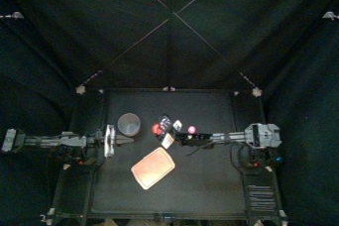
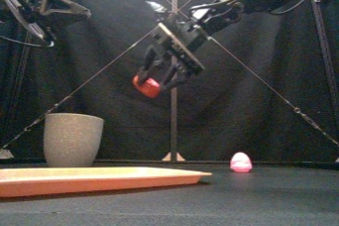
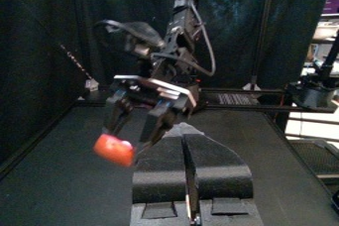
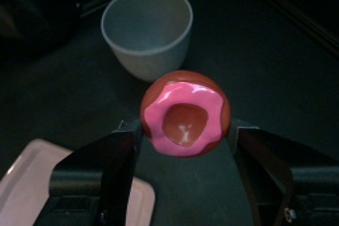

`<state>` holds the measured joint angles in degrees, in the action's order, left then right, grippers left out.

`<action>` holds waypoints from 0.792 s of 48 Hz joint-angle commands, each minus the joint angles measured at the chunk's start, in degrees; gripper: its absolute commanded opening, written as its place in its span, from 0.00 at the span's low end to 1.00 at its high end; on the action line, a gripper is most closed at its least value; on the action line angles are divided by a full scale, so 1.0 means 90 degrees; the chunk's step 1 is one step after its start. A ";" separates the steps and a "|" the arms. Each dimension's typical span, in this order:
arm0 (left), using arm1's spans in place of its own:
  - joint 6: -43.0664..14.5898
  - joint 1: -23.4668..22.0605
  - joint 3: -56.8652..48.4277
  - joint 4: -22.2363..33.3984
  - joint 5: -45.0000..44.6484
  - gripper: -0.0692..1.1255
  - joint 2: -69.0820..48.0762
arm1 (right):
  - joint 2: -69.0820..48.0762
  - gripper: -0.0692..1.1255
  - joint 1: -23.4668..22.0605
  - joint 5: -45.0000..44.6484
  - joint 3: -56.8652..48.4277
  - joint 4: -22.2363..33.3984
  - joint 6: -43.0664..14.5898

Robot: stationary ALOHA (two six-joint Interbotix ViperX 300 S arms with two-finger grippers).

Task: Pick the donut then place it in the grey bowl
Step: Place donut in the grey bowl

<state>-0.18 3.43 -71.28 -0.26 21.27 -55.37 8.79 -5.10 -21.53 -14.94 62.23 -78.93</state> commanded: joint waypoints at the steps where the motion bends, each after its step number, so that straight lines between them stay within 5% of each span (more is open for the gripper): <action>1: -0.0010 0.0010 0.0088 -0.0078 0.0186 0.06 0.0010 | 0.0420 0.66 -0.0156 0.0400 0.0820 0.0049 -0.0039; 28: -0.0010 0.0010 0.0068 -0.0381 0.0615 0.06 -0.0010 | 0.1904 0.67 -0.0596 0.0898 0.2969 0.0049 0.0176; 38: -0.0010 0.0010 0.0059 -0.0469 0.0713 0.06 -0.0010 | 0.2158 0.77 -0.0762 0.0986 0.3164 -0.0088 0.0176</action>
<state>-0.18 3.52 -71.46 -4.13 26.98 -55.63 29.36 -10.99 -13.36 11.43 61.79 -77.43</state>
